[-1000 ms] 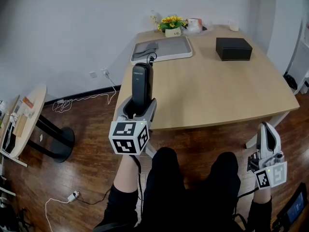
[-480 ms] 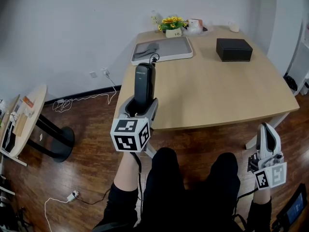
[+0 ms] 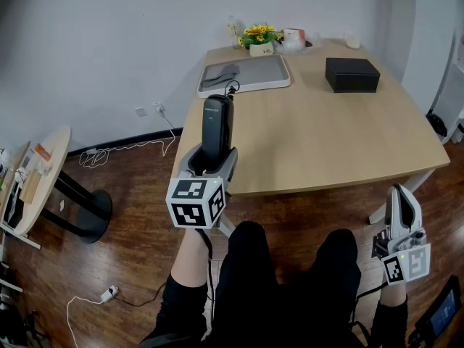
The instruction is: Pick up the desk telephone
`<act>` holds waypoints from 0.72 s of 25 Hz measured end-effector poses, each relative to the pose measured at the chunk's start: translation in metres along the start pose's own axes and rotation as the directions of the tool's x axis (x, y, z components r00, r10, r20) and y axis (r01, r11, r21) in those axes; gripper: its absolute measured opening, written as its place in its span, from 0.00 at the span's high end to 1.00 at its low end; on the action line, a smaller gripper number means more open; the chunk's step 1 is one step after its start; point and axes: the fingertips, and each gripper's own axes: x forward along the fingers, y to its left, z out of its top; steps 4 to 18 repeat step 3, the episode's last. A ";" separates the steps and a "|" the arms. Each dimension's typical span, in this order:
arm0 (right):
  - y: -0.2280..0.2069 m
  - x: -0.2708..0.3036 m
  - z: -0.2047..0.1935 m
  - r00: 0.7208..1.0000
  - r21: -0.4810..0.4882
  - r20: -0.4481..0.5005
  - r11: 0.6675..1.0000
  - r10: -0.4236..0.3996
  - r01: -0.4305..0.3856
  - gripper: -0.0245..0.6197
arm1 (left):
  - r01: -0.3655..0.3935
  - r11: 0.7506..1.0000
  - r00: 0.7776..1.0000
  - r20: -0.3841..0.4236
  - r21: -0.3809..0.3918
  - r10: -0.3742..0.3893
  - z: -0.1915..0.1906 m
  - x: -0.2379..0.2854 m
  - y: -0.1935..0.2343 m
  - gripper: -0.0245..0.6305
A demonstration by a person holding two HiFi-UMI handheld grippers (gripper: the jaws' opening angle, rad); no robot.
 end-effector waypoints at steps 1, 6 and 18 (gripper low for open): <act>0.000 0.000 0.001 1.000 0.000 0.000 1.000 -0.003 0.003 0.96 | -0.001 1.000 1.000 -0.001 -0.002 0.001 0.000 0.000 0.000 0.56; 0.001 0.000 0.001 1.000 0.000 0.001 1.000 -0.006 0.006 0.96 | -0.002 1.000 1.000 -0.001 -0.005 0.002 -0.001 -0.001 0.001 0.56; 0.001 0.000 0.001 1.000 0.000 0.001 1.000 -0.006 0.006 0.96 | -0.002 1.000 1.000 -0.001 -0.005 0.002 -0.001 -0.001 0.001 0.56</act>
